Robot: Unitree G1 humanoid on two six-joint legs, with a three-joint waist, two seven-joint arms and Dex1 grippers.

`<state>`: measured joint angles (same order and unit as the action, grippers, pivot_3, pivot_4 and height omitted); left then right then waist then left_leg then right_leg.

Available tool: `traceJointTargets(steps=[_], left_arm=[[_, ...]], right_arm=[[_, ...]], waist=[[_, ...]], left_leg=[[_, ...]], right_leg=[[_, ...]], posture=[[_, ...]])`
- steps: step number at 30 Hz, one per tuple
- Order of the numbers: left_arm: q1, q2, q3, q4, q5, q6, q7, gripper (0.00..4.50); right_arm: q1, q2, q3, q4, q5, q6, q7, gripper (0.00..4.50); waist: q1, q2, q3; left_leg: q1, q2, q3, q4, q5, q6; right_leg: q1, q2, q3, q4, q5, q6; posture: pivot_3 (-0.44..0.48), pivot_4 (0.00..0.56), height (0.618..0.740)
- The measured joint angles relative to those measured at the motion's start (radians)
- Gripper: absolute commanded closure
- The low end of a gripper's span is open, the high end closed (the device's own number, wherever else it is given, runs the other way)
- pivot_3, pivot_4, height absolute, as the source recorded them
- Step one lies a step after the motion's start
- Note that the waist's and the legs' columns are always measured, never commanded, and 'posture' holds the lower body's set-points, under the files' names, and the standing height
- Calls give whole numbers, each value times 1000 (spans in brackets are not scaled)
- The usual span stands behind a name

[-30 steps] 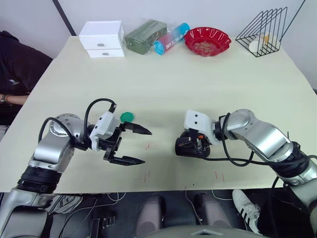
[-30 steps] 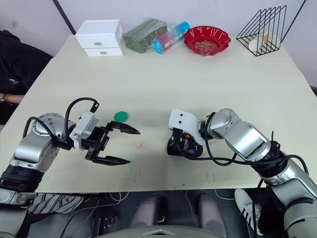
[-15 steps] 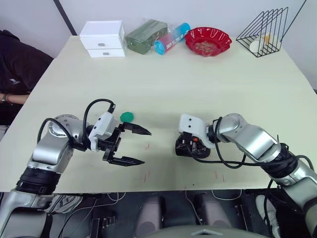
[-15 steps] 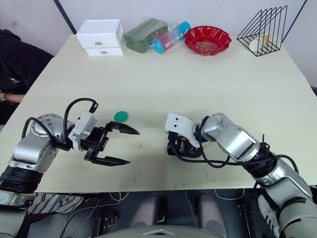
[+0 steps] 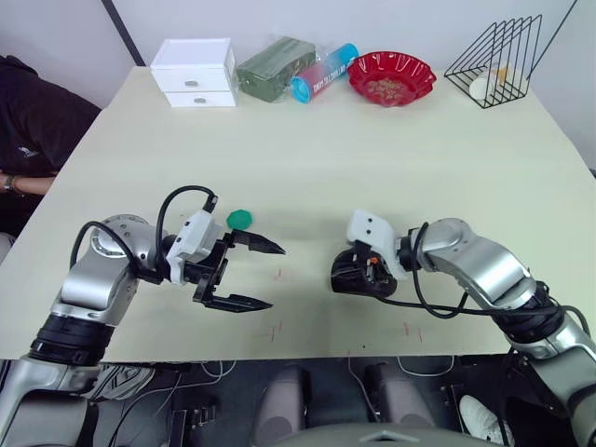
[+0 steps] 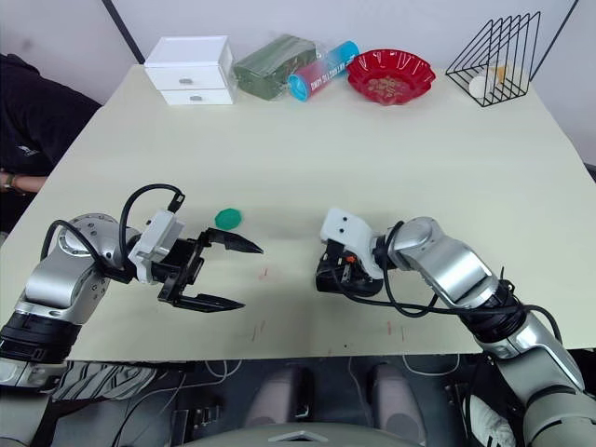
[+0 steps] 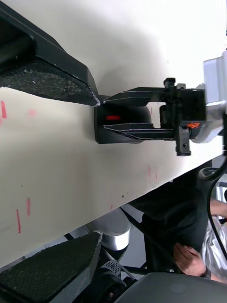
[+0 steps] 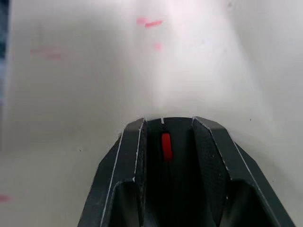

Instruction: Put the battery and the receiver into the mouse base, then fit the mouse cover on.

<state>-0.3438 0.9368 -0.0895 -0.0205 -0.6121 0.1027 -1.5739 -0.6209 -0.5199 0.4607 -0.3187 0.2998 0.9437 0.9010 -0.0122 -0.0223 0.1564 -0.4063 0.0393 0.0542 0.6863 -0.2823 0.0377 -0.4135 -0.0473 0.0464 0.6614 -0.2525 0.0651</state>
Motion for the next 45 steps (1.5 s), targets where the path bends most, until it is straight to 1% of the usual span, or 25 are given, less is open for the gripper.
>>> traceJointTargets(steps=[2,3,4,5,7,9,10,11,13,16,20,24,25,26,27,37,45], left_arm=[[-3,0,0,-1,-1,0,0,0],[-11,-1,-2,-2,-3,1,0,0],[-11,0,0,-1,-4,1,0,0],[-15,0,0,0,-8,1,0,0],[-15,0,-1,0,-11,1,0,0],[-18,0,-1,0,-13,1,0,0],[-22,-1,-2,-1,-17,1,0,0],[-25,-1,-2,-7,-21,1,0,0],[-24,-1,-2,-8,-21,2,-1,0],[-25,-1,-2,-9,-22,3,-1,0],[-25,-1,-2,-9,-22,3,-1,0],[-25,-1,-2,-9,-22,4,-1,0],[-25,-1,-2,-9,-23,6,-1,0],[-25,-1,-2,-9,-24,7,-1,0],[-25,-1,-2,-9,-25,8,-1,0],[-28,-1,-2,-9,-31,10,-1,0],[-45,0,-2,-9,-31,18,-1,0]], right_arm=[[34,1,-57,-6,28,-32,4,2923],[99,6,-145,-32,70,-120,25,2923],[124,3,-166,-41,80,-149,36,2923],[185,-18,-201,-56,95,-220,62,2923],[243,-48,-233,-58,98,-275,80,2923],[268,-53,-257,-60,105,-300,84,2923],[301,-56,-284,-69,115,-328,91,2923],[369,-56,-326,-76,129,-391,99,2923],[436,-41,-376,-73,159,-459,121,2923],[502,-66,-404,-52,180,-548,181,2923],[521,-62,-419,19,187,-604,212,2923],[521,-51,-428,150,170,-722,255,2923],[521,-39,-428,171,168,-744,259,3507],[518,-32,-427,184,160,-763,259,3749],[516,-31,-426,186,157,-770,258,4172],[501,-11,-402,241,115,-835,251,4172],[496,-10,-398,252,121,-834,268,4172]], waist=[[0,0,0],[1,0,0],[3,0,0],[6,0,0],[7,0,0],[2,0,0],[0,0,0],[1,0,0],[2,0,1],[-1,0,1],[-1,0,1],[1,0,1],[1,0,1],[1,1,1],[1,1,1],[1,1,1],[2,1,1]], left_leg=[[-1,0,-2,0,0,0],[-6,0,-5,1,0,0],[-7,0,-6,1,0,0],[-7,0,-6,1,0,0],[-8,-1,-6,1,0,0],[-8,-1,-6,2,0,0],[-8,-1,-6,2,0,0],[-7,-1,-7,2,0,0],[-7,0,-7,2,0,0],[-6,0,-6,3,0,0],[-5,0,-7,3,1,-1],[-5,0,-6,3,1,-2],[-5,0,-6,3,1,-2],[-5,0,-6,3,1,-2],[-5,0,-7,3,1,-2],[-5,0,-6,3,2,-3],[-5,0,-6,4,2,-3]], right_leg=[[0,0,-1,-1,0,0],[-2,0,-4,-2,0,0],[-2,0,-6,-2,0,0],[-2,0,-6,-3,0,0],[-2,0,-6,-4,0,0],[-3,0,-6,-3,0,0],[-2,0,-6,-3,0,0],[-2,0,-6,-2,0,0],[-2,0,-7,-2,0,0],[-1,0,-5,-1,0,0],[-1,1,-5,0,0,0],[-1,1,-6,0,0,0],[-1,1,-6,0,0,0],[-1,1,-6,1,0,0],[-1,1,-6,1,0,0],[-1,1,-6,1,0,0],[-1,1,-6,1,0,0]], posture=[[0,150,740],[0,150,740],[0,150,740],[0,150,740],[0,150,740],[0,150,740],[0,150,740],[0,150,740],[0,150,740],[0,150,740],[0,150,740],[0,150,740],[0,150,740],[0,150,740],[0,150,740],[0,150,740],[0,150,740]])
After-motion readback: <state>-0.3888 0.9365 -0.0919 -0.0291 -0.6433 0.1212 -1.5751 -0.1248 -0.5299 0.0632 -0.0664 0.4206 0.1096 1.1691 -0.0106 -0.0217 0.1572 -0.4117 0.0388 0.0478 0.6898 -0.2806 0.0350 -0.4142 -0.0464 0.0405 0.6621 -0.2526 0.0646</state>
